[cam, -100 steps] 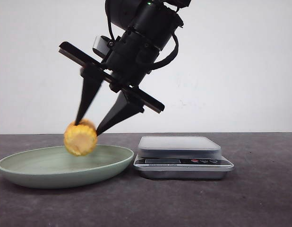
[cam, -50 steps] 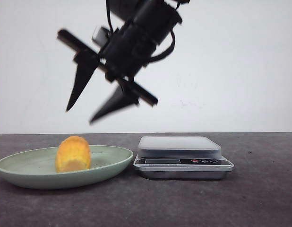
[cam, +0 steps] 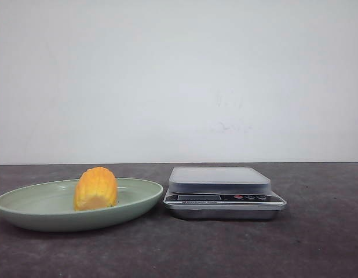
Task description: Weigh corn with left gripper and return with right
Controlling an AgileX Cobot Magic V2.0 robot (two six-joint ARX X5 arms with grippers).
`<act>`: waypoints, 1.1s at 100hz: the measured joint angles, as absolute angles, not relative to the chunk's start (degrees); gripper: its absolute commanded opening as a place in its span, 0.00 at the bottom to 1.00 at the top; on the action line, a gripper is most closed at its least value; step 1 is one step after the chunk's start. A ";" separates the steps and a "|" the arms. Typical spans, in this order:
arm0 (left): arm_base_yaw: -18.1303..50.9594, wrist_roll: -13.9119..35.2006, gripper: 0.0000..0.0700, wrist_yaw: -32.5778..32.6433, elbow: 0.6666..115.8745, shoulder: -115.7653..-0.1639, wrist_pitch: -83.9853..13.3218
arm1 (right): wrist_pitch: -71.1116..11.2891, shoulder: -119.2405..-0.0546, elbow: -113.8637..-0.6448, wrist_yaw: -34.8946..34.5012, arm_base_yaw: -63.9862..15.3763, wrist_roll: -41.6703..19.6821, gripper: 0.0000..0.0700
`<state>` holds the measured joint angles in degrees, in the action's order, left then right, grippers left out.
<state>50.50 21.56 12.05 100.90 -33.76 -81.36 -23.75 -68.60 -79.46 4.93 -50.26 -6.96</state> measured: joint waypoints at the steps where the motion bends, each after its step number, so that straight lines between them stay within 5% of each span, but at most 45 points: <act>1: 50.50 21.56 0.01 12.05 100.90 -33.76 -81.36 | -24.03 -67.88 -79.46 5.48 -50.35 -6.50 0.01; 45: 50.50 20.32 0.01 18.76 94.52 -33.76 -81.36 | -27.42 -37.04 -67.59 20.75 -50.85 4.38 0.01; 63: 50.50 20.58 0.01 19.44 89.84 -33.76 -81.36 | -29.43 -27.51 -58.59 21.04 -50.85 4.67 0.01; 110: 50.50 24.86 0.01 19.44 88.64 -33.76 -81.36 | -30.48 -21.89 -58.46 21.06 -50.89 4.25 0.01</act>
<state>50.50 24.86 19.44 88.64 -33.76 -81.36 -30.48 -21.89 -58.46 21.06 -50.89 4.25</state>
